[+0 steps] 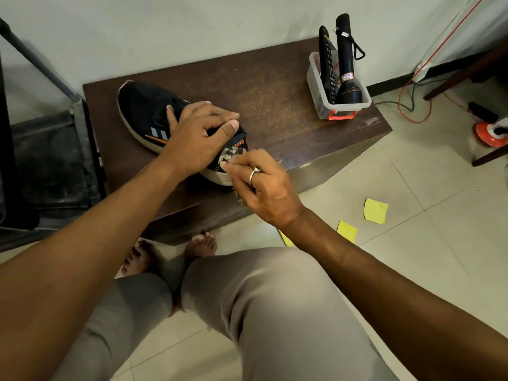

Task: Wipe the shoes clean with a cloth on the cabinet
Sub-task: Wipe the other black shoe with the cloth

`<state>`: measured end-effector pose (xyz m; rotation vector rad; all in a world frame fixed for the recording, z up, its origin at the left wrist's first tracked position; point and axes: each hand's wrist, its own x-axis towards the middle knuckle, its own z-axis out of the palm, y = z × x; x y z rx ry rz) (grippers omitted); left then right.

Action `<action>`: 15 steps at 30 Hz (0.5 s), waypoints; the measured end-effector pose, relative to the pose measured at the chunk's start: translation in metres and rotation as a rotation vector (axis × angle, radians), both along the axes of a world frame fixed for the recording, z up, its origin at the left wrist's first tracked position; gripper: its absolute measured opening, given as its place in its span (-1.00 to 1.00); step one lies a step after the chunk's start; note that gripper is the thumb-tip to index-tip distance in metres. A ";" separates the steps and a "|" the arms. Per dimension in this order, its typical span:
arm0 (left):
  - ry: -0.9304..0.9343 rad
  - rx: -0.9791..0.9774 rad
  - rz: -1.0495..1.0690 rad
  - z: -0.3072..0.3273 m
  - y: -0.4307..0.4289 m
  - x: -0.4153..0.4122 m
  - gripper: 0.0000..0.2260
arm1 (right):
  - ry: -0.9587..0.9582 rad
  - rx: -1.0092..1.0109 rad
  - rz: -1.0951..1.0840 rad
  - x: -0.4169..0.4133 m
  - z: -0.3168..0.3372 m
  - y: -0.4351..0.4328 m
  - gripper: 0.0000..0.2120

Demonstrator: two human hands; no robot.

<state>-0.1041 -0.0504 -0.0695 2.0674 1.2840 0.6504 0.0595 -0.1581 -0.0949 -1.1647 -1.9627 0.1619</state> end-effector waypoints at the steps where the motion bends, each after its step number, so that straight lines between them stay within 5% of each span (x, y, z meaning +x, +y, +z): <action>1: 0.001 -0.001 0.005 0.001 0.000 0.001 -0.71 | -0.080 -0.008 0.030 0.006 0.000 -0.003 -0.82; 15: -0.025 -0.011 0.000 -0.001 0.002 0.000 -0.72 | -0.240 0.050 0.095 0.012 0.005 -0.004 -0.85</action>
